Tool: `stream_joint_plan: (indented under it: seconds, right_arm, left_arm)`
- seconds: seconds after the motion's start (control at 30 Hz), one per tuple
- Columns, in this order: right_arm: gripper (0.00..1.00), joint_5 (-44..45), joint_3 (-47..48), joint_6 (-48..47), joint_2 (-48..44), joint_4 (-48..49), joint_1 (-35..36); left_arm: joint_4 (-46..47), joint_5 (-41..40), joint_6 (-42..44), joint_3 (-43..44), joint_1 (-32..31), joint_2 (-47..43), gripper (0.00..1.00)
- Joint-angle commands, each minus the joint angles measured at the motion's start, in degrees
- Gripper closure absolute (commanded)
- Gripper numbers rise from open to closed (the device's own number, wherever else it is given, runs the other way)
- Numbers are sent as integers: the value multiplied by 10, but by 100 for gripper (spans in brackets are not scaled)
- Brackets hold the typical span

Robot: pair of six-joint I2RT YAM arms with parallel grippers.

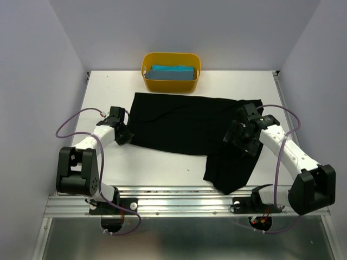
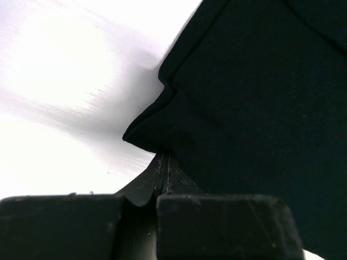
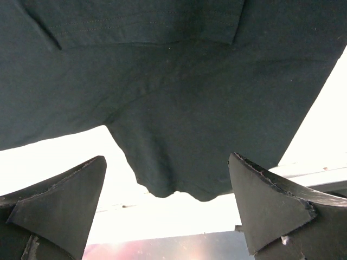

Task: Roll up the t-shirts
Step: Fold the T-shirt at the center of the board.

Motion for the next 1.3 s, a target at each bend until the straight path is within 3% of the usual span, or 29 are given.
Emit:
stream_joint_plan:
  seconds: [0.0, 0.33, 0.5, 0.63, 0.9, 1.0, 1.27]
  right_arm:
    - [0, 11, 61, -28, 33, -62, 5]
    - [0, 25, -21, 3, 45, -61, 5]
    - [0, -66, -101, 24, 2, -6, 5]
    - [2, -89, -169, 58, -40, -3, 11]
    - [4, -56, -184, 73, -42, -54, 11]
    - [8, -59, -193, 69, -36, -39, 11]
    - [35, -65, -203, 78, -32, 4, 21]
  left_arm:
    - [-16, -18, 12, 33, 1, -31, 100]
    - [-2, -18, 14, 24, 1, -50, 100]
    - [1, -22, 19, 19, 1, -58, 100]
    - [2, -20, 23, 20, 1, -61, 100]
    - [-3, -42, 32, 34, 1, -62, 100]
    - [-2, -44, 29, 31, 1, -57, 100]
    - [-5, -44, 29, 31, 1, -53, 100]
